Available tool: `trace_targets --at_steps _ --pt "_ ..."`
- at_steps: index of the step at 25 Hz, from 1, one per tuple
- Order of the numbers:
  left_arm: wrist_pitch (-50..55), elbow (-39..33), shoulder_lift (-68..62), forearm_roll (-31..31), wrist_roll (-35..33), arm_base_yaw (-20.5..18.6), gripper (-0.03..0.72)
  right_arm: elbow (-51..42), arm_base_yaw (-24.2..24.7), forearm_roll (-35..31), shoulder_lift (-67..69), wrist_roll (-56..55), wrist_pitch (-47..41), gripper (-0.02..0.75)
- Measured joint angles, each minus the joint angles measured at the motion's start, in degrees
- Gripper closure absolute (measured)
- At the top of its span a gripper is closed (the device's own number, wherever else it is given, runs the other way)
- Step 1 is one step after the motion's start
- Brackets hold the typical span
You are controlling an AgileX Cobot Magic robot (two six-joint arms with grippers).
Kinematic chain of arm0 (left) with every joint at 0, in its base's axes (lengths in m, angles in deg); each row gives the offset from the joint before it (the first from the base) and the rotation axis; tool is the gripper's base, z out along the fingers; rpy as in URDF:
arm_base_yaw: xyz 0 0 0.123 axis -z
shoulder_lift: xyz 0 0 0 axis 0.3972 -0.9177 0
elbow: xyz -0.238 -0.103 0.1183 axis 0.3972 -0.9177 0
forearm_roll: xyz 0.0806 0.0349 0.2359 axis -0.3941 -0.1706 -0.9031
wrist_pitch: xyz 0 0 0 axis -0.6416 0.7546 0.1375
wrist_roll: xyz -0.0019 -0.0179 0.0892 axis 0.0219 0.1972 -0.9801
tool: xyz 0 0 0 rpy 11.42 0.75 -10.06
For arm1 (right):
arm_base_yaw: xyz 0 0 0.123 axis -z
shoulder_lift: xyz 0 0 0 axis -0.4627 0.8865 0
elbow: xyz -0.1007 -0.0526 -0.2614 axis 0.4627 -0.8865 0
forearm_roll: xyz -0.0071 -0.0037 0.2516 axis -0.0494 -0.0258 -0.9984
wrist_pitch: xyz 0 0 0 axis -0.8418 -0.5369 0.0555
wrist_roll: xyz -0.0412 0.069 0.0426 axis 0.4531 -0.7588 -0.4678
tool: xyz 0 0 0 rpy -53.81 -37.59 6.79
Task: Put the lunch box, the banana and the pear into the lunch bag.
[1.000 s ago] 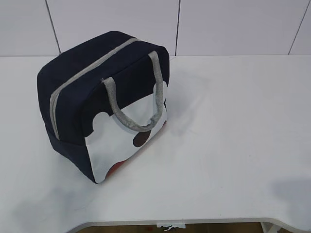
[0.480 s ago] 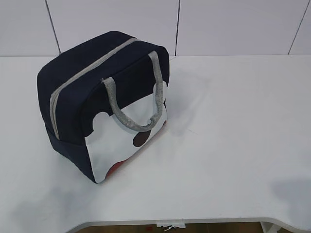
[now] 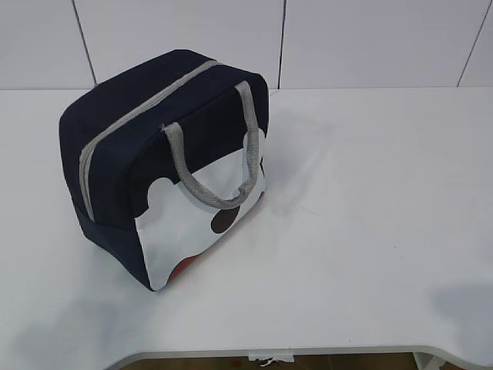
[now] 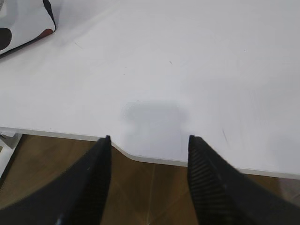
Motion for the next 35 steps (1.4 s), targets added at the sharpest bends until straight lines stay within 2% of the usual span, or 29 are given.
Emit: trace_targets --at_steps 17,24,35 --pt "0.0 0.0 0.0 0.3 0.1 0.0 0.448 0.0 0.0 0.0 0.0 0.0 0.0 0.322" --pt "-0.5 0.0 0.0 0.4 6.1 0.0 0.448 0.0 0.0 0.0 0.0 0.0 0.0 0.322" --pt "-0.8 0.0 0.0 0.4 6.6 0.0 0.448 0.0 0.0 0.0 0.0 0.0 0.0 0.322"
